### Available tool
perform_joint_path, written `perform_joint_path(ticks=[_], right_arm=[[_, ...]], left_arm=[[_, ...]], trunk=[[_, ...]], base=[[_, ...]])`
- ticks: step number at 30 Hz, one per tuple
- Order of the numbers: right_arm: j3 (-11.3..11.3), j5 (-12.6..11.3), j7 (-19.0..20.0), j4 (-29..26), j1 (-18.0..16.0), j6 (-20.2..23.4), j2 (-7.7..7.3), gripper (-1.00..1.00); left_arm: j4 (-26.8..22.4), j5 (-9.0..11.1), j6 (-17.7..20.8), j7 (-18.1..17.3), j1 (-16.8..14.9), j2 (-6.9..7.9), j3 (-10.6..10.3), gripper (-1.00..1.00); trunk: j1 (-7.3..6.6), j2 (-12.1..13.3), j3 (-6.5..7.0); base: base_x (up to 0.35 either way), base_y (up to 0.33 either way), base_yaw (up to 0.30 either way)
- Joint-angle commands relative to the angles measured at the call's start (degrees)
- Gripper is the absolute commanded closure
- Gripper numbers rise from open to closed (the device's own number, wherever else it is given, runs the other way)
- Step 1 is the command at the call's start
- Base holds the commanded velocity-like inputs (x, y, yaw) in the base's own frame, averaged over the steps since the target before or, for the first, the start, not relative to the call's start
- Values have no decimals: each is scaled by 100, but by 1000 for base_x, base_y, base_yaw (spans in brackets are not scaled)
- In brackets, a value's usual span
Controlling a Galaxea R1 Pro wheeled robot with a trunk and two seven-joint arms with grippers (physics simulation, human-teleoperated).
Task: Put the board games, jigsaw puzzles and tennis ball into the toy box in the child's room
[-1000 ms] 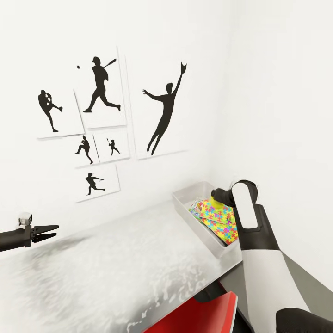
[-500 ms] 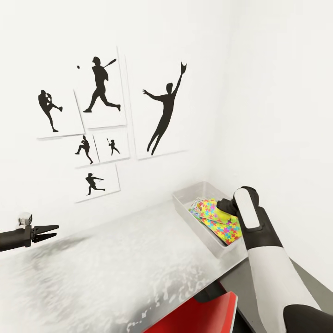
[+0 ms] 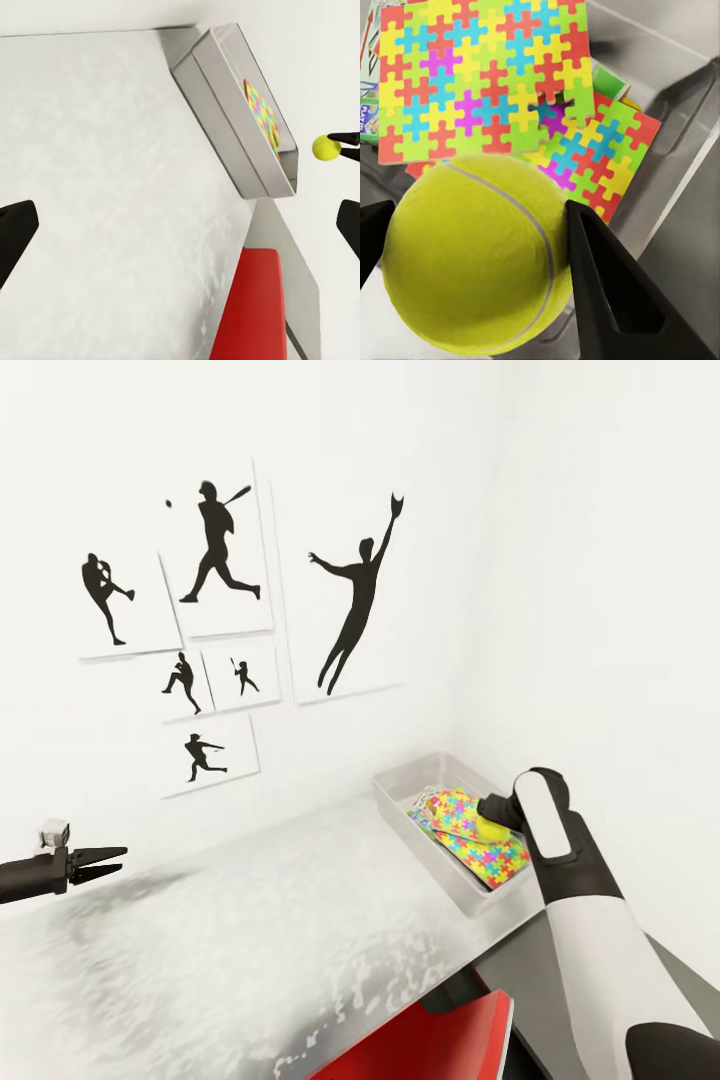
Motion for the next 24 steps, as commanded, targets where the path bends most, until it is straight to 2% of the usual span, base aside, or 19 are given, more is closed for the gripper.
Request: perform_joint_path(ticks=[1, 4, 6, 10, 12, 13, 16, 19, 24], right_arm=[[2, -76, -76, 11, -2, 17, 1, 100], [5, -78, -62, 22, 1, 17, 16, 100], [9, -75, -16, 29, 2, 17, 31, 100], [7, -71, 61, 127, 8, 17, 44, 100], [5, -72, 72, 144, 10, 17, 39, 100], [4, -72, 74, 146, 10, 17, 38, 100], [5, -77, 78, 153, 11, 17, 28, 100], [16, -79, 82, 156, 12, 17, 17, 100], [20, -79, 81, 170, 12, 17, -7, 100]], left_arm=[[-1, -61, 61, -34, -6, -22, 39, -100], [-1, -61, 61, -34, -6, -106, 42, -100], [-9, -61, 61, -34, -6, -284, 50, -100], [-150, -61, 100, -34, -42, -783, 58, -100], [-591, -59, 301, -34, -62, -1097, 55, -100], [-731, -61, 398, -34, -65, -1176, 54, -100], [-1576, -64, 914, -34, -68, -1546, 49, -100], [-2101, -54, 1181, -34, -70, -1682, 55, -100], [-2321, -44, 1324, -34, -70, -1773, 75, -100]], trunk=[[2, -10, -18], [2, -10, -44], [2, -10, -62], [2, -10, -99], [2, -10, -118], [2, -10, -128], [2, -10, -156], [2, -10, -184], [2, -10, -231]], base=[[0, 0, 0], [0, 0, 0], [0, 0, 0], [0, 0, 0], [0, 0, 0], [0, 0, 0], [0, 0, 0], [0, 0, 0], [0, 0, 0]])
